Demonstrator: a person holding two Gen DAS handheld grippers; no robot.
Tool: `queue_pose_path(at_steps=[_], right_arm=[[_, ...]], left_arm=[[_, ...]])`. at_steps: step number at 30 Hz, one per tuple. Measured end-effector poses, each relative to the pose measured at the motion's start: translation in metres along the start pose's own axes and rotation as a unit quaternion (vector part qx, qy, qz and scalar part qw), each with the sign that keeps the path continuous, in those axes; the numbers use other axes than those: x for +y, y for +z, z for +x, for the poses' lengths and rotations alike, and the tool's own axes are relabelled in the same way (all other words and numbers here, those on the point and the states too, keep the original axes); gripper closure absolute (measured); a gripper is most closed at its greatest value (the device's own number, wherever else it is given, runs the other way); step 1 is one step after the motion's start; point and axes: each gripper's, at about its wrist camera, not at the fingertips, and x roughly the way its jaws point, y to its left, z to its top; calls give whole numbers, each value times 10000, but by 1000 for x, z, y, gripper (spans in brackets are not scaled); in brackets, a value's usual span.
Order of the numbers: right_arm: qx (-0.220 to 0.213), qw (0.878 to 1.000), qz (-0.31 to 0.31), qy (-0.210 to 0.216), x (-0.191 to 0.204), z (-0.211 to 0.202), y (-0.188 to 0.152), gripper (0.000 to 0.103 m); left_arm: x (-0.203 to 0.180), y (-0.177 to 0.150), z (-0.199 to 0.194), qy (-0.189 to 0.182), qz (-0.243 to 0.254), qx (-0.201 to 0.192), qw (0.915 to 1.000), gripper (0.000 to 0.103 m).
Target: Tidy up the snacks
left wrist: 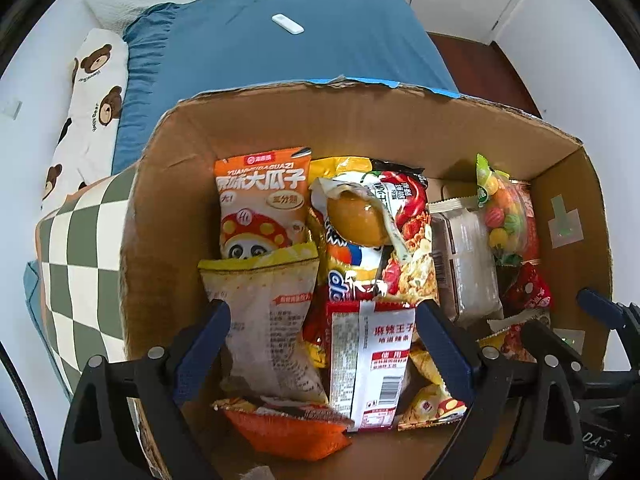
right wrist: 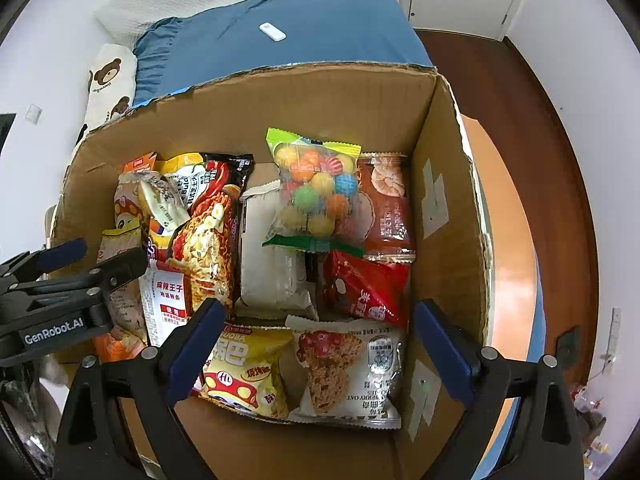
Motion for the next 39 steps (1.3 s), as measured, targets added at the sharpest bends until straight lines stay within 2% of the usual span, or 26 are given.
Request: queue_pose_path(at_steps=[9,17,23,29,39], right_arm=[[-270,9996,-87,-37,-1,-19,-24,5],[-886,9958,-206,-63,5,-67,-58,4],[-1489,9884,-285,-80,8,-115,-94,4],[-2083,9772,-391,-117,13,-167,-139,1],[-2846,9573,-478,-157,20,-242,-220,1]], left_arm=[[2,-33,-40,5,-37,-502,9987,8],[5,-73,-85,11,-52,-1165,9932,8],[3,-114,-129,46,-67,-1680,9858,8],[2,-159,-177,88,-197,-2246,9742,8],[-3,-238,-231,167,-229,-2869,9575,8]])
